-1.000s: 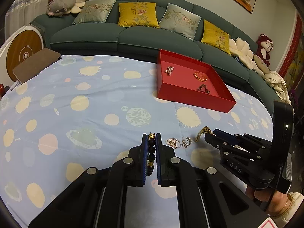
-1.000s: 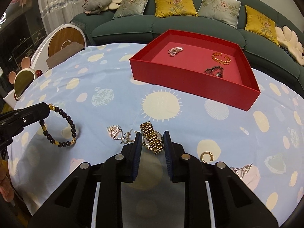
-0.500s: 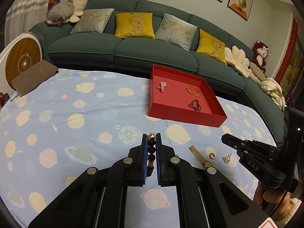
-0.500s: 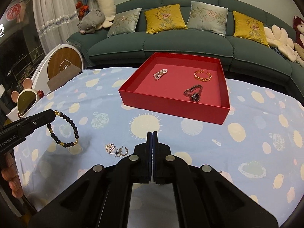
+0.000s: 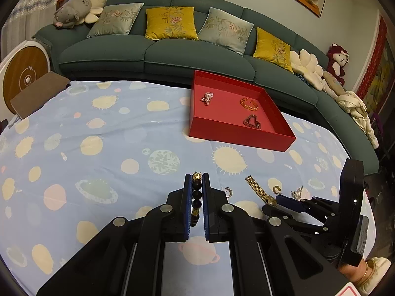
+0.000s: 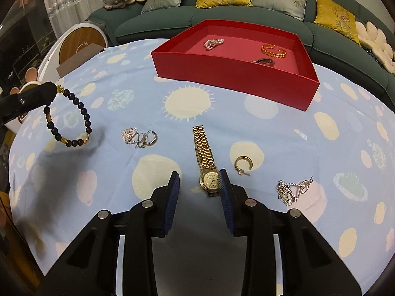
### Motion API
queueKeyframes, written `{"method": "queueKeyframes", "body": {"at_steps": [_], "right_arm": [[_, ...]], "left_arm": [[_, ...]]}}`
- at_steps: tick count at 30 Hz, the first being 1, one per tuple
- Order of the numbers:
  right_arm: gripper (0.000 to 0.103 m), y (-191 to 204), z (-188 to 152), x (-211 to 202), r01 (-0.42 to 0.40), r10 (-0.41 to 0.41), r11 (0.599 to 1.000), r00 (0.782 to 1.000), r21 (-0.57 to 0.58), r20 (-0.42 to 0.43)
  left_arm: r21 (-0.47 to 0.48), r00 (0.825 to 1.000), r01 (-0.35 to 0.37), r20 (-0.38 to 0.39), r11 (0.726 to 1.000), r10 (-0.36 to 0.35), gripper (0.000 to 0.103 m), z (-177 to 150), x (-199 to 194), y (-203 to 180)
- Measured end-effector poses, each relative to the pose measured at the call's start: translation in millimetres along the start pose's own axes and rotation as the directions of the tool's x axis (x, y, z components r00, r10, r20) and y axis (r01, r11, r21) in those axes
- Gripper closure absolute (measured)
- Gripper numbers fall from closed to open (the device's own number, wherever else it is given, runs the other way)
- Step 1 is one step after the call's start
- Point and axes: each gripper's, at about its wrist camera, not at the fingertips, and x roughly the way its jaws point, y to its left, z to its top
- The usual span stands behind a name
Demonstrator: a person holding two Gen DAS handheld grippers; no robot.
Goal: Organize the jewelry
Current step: 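Carry the gold watch with the right tool while the left tool carries the bracelet to the red box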
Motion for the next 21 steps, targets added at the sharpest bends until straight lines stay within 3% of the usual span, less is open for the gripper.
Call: {"method": "queueKeyframes", "body": {"at_steps": [11, 21], "right_arm": [[0.080, -9, -2, 4, 0.005, -0.005, 1.000, 1.000, 0.011, -0.004], [0.080, -9, 22, -40, -0.023, 0.019, 0.999, 0.993, 0.033, 0.119]], "left_arm": [[0.017, 1.000, 0.007, -0.013, 1.000, -0.007, 0.098, -5, 4, -5], [0.034, 0.999, 0.031, 0.025, 0.999, -0.031, 0.098, 11, -9, -16]]}}
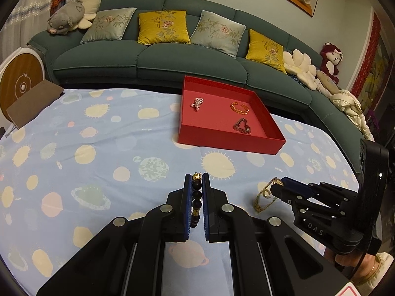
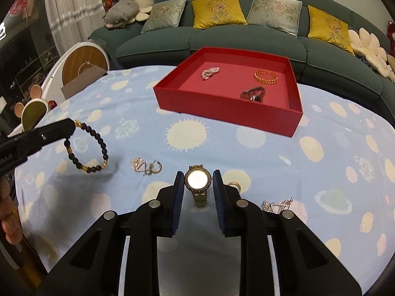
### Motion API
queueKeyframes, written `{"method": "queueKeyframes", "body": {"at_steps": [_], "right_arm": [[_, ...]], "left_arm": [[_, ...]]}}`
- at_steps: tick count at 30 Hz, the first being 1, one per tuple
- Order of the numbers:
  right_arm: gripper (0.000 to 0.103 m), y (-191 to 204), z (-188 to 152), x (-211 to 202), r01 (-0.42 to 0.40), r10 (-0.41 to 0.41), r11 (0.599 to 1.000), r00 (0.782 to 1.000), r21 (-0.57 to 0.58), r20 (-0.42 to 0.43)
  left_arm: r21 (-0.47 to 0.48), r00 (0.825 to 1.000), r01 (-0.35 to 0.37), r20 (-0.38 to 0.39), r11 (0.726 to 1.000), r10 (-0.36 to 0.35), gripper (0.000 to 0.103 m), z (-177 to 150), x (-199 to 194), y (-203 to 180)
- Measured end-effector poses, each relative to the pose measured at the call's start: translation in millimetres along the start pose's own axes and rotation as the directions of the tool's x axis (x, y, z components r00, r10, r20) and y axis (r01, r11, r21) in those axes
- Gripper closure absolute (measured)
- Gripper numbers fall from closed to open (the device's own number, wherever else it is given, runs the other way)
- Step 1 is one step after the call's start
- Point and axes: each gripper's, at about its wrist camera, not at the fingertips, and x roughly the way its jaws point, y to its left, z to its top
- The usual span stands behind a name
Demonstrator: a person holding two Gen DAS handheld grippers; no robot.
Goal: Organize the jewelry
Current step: 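Carry the gold watch with the right tool while the left tool carries the bracelet to the red box, then open the right tool over the red box while the left tool releases the bracelet there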
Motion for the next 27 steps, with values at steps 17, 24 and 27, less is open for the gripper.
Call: {"method": "queueKeyframes", "body": {"at_steps": [17, 24, 27], "right_arm": [[0.080, -80, 144, -22, 0.047, -0.068, 0.992, 0.982, 0.116, 0.179], [0.080, -110, 166, 36, 0.086, -0.110, 0.984, 0.982, 0.158, 0.151], [0.080, -116, 168, 61, 0.094, -0.115, 0.982, 0.986, 0.162, 0.125]], "left_arm": [[0.112, 0.990, 0.063, 0.115, 0.992, -0.076, 0.098, 146, 58, -51], [0.091, 0.998, 0.042, 0.032, 0.995, -0.045, 0.097, 165, 140, -48], [0.064, 1.000, 0.027, 0.008, 0.998, -0.028, 0.097, 166, 166, -40]]}}
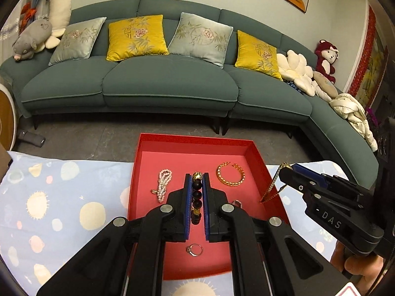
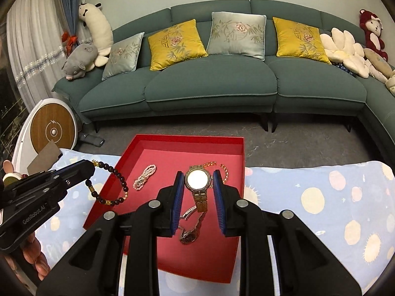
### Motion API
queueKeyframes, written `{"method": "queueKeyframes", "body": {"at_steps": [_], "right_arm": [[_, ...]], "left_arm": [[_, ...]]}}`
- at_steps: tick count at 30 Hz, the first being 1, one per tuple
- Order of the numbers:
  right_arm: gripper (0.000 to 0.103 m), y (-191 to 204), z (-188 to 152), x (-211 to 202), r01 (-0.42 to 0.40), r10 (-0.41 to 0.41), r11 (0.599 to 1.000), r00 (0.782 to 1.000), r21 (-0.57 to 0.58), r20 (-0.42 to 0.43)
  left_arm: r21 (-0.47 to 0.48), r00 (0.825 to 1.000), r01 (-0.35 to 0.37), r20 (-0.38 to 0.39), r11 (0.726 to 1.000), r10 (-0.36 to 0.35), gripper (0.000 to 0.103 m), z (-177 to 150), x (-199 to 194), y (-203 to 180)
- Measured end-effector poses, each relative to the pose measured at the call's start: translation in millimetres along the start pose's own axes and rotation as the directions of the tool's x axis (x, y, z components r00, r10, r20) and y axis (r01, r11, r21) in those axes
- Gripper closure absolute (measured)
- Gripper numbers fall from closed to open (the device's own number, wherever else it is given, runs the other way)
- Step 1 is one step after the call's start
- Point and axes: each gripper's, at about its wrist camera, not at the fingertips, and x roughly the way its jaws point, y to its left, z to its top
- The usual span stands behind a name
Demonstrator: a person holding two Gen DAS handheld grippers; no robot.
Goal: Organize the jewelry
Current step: 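Open the right tool over the red box while the left tool releases the bracelet there, then withdraw both open tools from the red box back over the remaining jewelry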
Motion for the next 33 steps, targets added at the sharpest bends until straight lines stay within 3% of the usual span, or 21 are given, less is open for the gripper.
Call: {"method": "queueKeyframes", "body": {"at_steps": [4, 5, 7, 8, 9, 11, 15, 17, 20, 22, 29, 33], "right_arm": [[0.080, -4, -3, 24, 0.021, -0.022, 1.000, 0.999, -0.005, -0.023], [0.080, -4, -5, 28, 0.025, -0.026, 1.000, 0.999, -0.006, -0.027], [0.079, -4, -7, 33, 0.032, -0.032, 0.999, 0.999, -0.010, -0.028], [0.075, -3, -6, 32, 0.039, -0.039, 0.999, 0.999, -0.010, -0.016], [0.064, -3, -7, 30, 0.045, -0.045, 0.999, 0.999, -0.010, -0.001], [0.053, -3, -8, 18, 0.052, -0.052, 0.999, 0.998, 0.002, 0.042], [0.053, -2, -4, -25, 0.030, -0.031, 0.999, 0.993, 0.012, 0.115], [0.052, 1, -5, -53, 0.024, -0.025, 1.000, 0.991, 0.004, 0.133], [0.042, 6, -15, -102, 0.039, -0.035, 0.999, 0.987, -0.020, 0.159], [0.042, 10, -30, -134, 0.045, -0.038, 0.998, 0.984, -0.038, 0.173], [0.042, 14, -105, -186, 0.043, -0.044, 0.999, 0.994, 0.011, 0.099], [0.042, 9, -145, -179, 0.027, -0.028, 0.997, 1.000, 0.074, 0.002]], "left_arm": [[-0.007, 0.999, -0.039, -0.026, 0.999, 0.039, 0.097, -5, 21, 11], [-0.019, 0.999, -0.039, -0.026, 0.999, 0.038, 0.093, -6, 23, 14], [-0.036, 0.999, -0.046, -0.019, 0.998, 0.045, 0.077, -7, 23, 19], [-0.046, 0.998, -0.060, -0.017, 0.997, 0.059, 0.057, -8, 21, 20], [-0.060, 0.997, -0.071, -0.008, 0.996, 0.070, 0.047, -9, 16, 22], [-0.081, 0.997, -0.070, 0.024, 0.994, 0.072, 0.047, -11, 2, 26], [-0.088, 0.996, -0.055, 0.058, 0.995, 0.060, 0.047, -13, -40, 31], [-0.073, 0.994, -0.083, 0.064, 0.994, 0.088, 0.047, -19, -67, 29], [-0.052, 0.991, -0.107, 0.073, 0.993, 0.110, 0.047, -36, -109, 26], [-0.048, 0.990, -0.120, 0.072, 0.992, 0.123, 0.047, -53, -133, 25], [0.009, 0.973, -0.230, 0.019, 0.973, 0.230, 0.044, -126, -162, 13], [-0.007, 0.974, -0.217, -0.060, 0.976, 0.216, 0.044, -163, -157, 18]]}}
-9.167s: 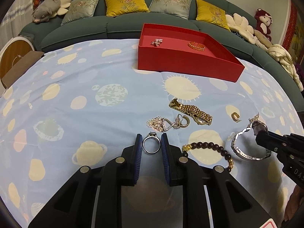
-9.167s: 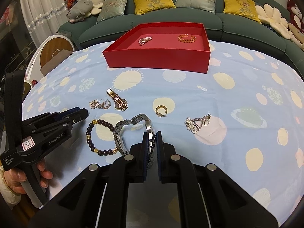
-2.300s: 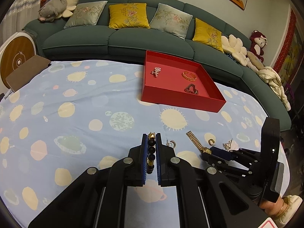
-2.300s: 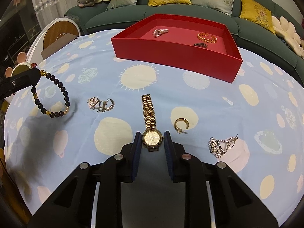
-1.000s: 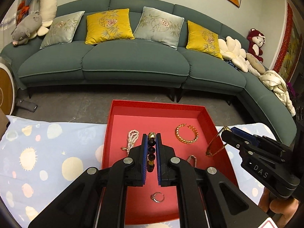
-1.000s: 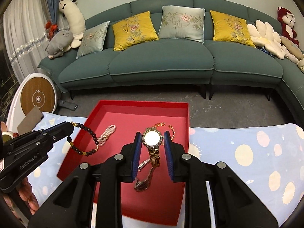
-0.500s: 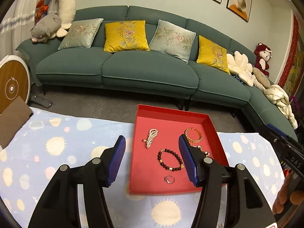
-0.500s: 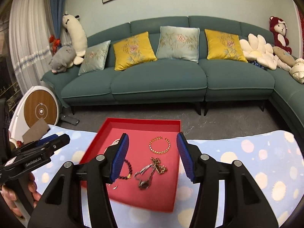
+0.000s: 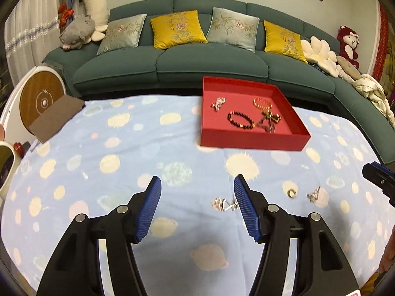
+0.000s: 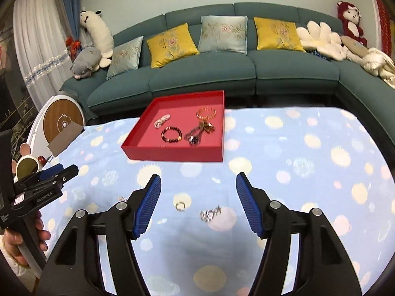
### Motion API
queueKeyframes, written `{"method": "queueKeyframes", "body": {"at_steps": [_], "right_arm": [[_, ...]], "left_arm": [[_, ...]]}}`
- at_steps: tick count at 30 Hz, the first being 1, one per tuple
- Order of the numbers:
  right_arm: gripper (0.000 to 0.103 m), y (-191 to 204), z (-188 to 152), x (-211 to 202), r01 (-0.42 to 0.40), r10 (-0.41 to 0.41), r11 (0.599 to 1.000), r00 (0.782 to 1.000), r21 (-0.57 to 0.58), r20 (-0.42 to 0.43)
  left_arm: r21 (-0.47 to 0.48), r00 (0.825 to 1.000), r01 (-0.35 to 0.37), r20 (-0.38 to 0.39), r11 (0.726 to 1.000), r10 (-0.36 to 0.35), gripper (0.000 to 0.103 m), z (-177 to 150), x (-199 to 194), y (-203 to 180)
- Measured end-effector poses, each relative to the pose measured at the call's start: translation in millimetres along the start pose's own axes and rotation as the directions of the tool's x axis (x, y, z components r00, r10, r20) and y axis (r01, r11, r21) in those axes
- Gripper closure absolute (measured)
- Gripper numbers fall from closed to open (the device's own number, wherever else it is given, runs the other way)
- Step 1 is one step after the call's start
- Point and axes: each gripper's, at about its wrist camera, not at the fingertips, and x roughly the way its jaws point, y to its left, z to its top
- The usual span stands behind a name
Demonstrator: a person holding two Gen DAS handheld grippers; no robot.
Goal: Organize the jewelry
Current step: 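Withdraw both open tools from the red box back over the remaining jewelry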
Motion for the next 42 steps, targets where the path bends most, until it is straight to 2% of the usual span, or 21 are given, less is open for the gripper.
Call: {"method": "queueKeyframes", "body": {"at_steps": [4, 7, 16, 24, 32, 35, 36, 42], "right_arm": [[0.042, -1, -26, 10, 0.003, -0.002, 1.000, 0.999, 0.024, -0.048], [0.042, 1, -36, 25, 0.043, -0.044, 0.999, 0.996, -0.024, -0.075], [0.042, -1, -58, 50, 0.055, -0.066, 0.995, 0.989, -0.079, -0.135], [0.042, -13, -63, 51, 0.060, -0.069, 0.996, 0.986, -0.065, -0.149], [0.042, -19, -61, 51, 0.056, -0.061, 0.998, 0.986, -0.039, -0.153], [0.042, -18, -59, 53, 0.053, -0.059, 0.998, 0.986, -0.040, -0.154], [0.042, -17, -58, 54, 0.052, -0.058, 0.998, 0.986, -0.042, -0.153], [0.042, -11, -57, 64, 0.049, -0.056, 0.998, 0.984, -0.047, -0.166]], "left_arm": [[-0.018, 0.998, 0.015, -0.059, 1.000, -0.016, 0.044, -17, 19, 4], [-0.019, 0.998, 0.011, -0.066, 1.000, -0.013, 0.044, -25, 31, 2], [0.041, 0.993, 0.032, -0.118, 0.999, -0.027, 0.044, -42, 55, -19], [0.010, 0.990, 0.062, -0.129, 0.998, -0.060, 0.044, -39, 73, -27], [0.088, 0.990, 0.009, -0.142, 0.996, 0.003, 0.045, -47, 93, -39], [0.081, 0.991, -0.002, -0.136, 0.997, 0.013, 0.050, -48, 91, -34], [0.071, 0.991, -0.005, -0.136, 0.997, 0.015, 0.055, -48, 90, -30], [0.034, 0.990, -0.007, -0.140, 0.999, 0.012, 0.057, -47, 88, -13]]}}
